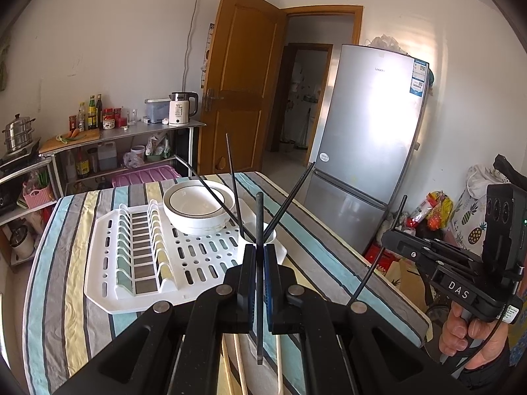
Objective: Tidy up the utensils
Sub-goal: 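Lift both held black chopsticks upright and carry them over the white cup, then lower the black chopsticks into the white cup and open both tools, then withdraw both tools from the cup toward the wooden chopsticks on the cloth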
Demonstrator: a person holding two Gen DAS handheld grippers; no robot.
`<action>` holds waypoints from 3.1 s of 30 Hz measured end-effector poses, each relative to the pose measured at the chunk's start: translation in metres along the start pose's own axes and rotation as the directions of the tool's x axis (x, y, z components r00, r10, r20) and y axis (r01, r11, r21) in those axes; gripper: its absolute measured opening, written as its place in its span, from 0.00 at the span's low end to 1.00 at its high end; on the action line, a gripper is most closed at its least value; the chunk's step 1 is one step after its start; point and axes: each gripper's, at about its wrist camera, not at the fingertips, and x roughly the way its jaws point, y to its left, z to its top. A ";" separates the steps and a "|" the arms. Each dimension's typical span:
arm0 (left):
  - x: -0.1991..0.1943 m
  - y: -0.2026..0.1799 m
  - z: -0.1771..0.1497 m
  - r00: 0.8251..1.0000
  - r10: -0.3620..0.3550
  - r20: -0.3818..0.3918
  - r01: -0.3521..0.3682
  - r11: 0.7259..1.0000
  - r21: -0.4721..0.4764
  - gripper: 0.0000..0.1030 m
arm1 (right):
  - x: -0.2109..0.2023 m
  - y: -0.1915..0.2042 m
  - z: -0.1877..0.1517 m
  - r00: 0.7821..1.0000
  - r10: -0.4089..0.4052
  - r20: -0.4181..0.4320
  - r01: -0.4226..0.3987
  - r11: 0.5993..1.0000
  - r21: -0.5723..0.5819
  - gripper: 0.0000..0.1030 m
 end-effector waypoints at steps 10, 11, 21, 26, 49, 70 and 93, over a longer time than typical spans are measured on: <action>0.018 -0.001 0.034 1.000 0.007 0.001 -0.007 1.000 0.026 0.04 | 0.015 -0.002 0.025 1.000 0.001 0.011 0.000 1.000 -0.018 0.05; 0.020 0.000 0.038 1.000 0.008 0.003 -0.008 1.000 0.026 0.04 | 0.017 -0.002 0.028 1.000 0.000 0.012 0.000 1.000 -0.018 0.05; 0.044 0.005 0.083 1.000 0.004 0.024 -0.005 1.000 0.024 0.04 | 0.041 -0.005 0.061 1.000 -0.002 0.030 0.003 0.999 -0.032 0.05; 0.061 0.012 0.104 1.000 -0.001 0.030 0.001 1.000 0.001 0.04 | 0.055 -0.005 0.076 0.999 0.000 0.038 0.001 0.999 -0.035 0.05; 0.135 0.022 0.147 0.999 -0.014 0.038 0.015 1.000 -0.006 0.04 | 0.112 -0.033 0.116 0.998 -0.001 0.067 0.000 1.000 0.015 0.04; 0.197 0.048 0.114 0.998 -0.003 -0.064 -0.001 0.998 -0.063 0.04 | 0.159 -0.059 0.086 0.998 -0.026 -0.051 0.030 0.997 0.068 0.05; 0.166 0.056 0.086 0.997 0.039 -0.064 -0.044 0.997 -0.067 0.05 | 0.135 -0.063 0.066 0.995 -0.046 -0.091 0.054 0.995 0.089 0.16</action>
